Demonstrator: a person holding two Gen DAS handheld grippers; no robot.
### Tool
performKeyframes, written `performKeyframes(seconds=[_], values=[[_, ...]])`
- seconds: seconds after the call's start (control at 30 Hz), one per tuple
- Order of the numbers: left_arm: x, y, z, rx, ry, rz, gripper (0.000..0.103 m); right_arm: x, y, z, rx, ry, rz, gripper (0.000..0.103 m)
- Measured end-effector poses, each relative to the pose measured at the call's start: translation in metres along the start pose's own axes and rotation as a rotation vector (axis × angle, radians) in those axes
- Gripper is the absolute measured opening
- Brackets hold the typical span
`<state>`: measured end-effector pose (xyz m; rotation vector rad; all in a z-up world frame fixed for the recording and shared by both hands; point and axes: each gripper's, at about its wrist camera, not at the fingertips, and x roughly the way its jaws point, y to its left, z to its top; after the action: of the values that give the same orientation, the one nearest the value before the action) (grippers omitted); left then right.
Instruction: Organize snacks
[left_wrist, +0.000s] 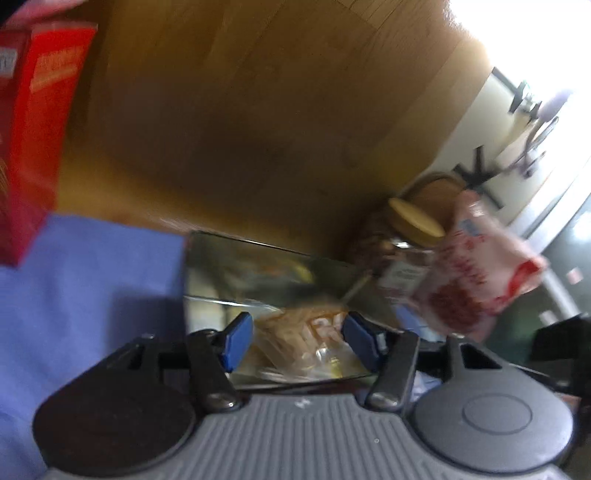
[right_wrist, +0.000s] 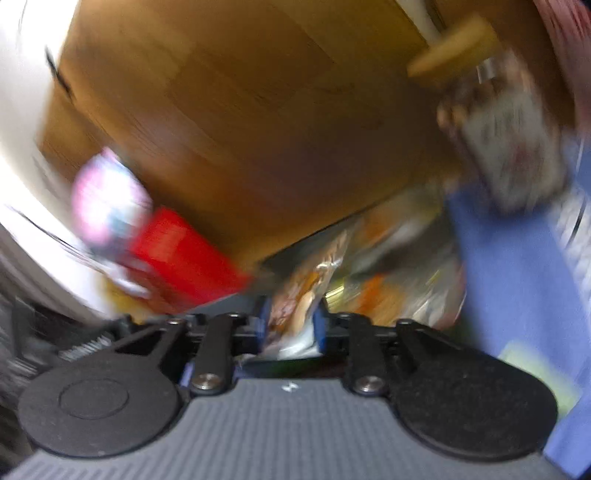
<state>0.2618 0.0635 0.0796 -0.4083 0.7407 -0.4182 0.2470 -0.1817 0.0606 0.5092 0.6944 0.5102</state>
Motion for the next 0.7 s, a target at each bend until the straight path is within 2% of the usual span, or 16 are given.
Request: performKeyframes(seconds=[0.03, 0.1, 0.2, 0.33, 0.4, 0.47, 0.57, 0.63, 0.7], values=[[-0.005, 0.0, -0.001, 0.014, -0.008, 0.0, 0.057, 0.003, 0.004, -0.001, -0.05, -0.007, -0.045, 0.038], [-0.023, 0.0, -0.005, 0.038, -0.044, -0.017, 0.059, -0.002, 0.008, -0.007, -0.103, -0.05, -0.076, 0.048], [-0.05, 0.005, -0.017, 0.062, -0.081, -0.013, 0.061, -0.028, -0.001, -0.019, -0.088, -0.117, -0.065, 0.048], [-0.068, 0.02, -0.038, 0.083, -0.065, 0.004, 0.061, -0.07, -0.025, -0.045, -0.027, -0.179, -0.039, 0.048], [-0.075, 0.027, -0.052, 0.069, -0.058, 0.015, 0.061, -0.076, -0.028, -0.059, -0.004, -0.164, -0.052, 0.048], [-0.082, 0.03, -0.064, 0.063, -0.061, 0.014, 0.063, -0.075, -0.021, -0.072, -0.029, -0.123, -0.026, 0.048], [-0.096, 0.022, -0.083, 0.089, -0.104, 0.034, 0.075, -0.061, 0.007, -0.092, -0.202, -0.062, -0.057, 0.048], [-0.105, 0.013, -0.095, 0.133, -0.145, 0.06, 0.076, -0.054, 0.02, -0.102, -0.273, -0.03, -0.058, 0.048], [-0.107, 0.002, -0.104, 0.193, -0.165, 0.114, 0.076, -0.047, 0.034, -0.109, -0.325, 0.0, -0.005, 0.048]])
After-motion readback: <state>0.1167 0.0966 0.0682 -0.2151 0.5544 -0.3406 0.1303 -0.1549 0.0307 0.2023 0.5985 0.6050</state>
